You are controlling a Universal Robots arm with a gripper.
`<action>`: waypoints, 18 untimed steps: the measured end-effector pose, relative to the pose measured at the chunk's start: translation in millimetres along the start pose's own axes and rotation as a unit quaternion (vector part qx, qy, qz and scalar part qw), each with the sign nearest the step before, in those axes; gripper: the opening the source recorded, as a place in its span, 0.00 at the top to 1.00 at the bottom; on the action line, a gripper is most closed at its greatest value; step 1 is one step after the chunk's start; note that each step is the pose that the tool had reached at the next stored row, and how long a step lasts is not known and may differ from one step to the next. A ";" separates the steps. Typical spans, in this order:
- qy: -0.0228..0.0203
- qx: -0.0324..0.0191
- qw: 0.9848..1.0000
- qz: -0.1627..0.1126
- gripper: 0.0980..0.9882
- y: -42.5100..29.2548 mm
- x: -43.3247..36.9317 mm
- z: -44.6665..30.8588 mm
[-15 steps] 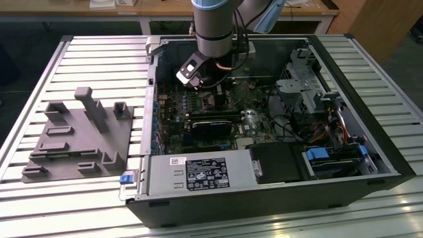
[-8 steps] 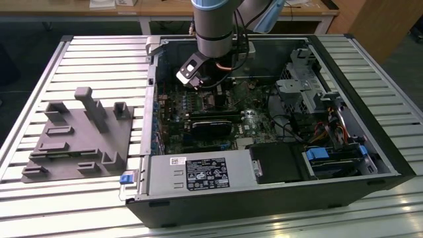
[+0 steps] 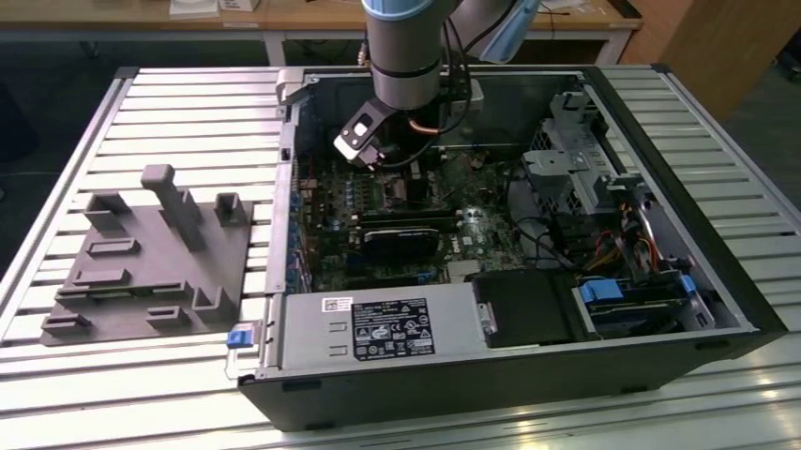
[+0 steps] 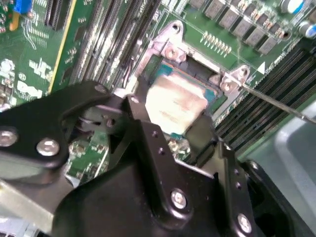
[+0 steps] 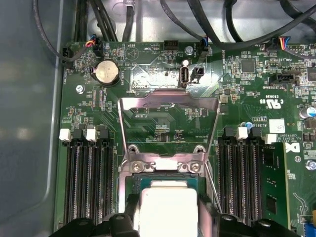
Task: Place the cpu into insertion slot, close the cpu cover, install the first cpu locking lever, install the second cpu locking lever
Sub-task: 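Place the cpu into insertion slot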
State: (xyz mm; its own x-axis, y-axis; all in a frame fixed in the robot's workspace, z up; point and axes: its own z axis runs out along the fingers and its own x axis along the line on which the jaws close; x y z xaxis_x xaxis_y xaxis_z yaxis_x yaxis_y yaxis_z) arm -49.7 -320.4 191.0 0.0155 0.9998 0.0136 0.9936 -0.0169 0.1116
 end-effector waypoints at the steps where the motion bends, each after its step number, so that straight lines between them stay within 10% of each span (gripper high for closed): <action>1: 0.000 0.000 1.000 0.000 0.42 0.0 -0.1 -0.1; 7: 0.000 0.000 1.000 0.000 0.42 0.1 -0.1 -2.4; 18: 0.000 0.000 1.000 0.000 0.42 3.0 0.2 -28.2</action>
State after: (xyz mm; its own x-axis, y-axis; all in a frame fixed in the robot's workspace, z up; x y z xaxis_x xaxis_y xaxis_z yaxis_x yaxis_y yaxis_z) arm -49.8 -320.6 219.4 0.0155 0.9998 0.0126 0.9937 -0.0168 0.1110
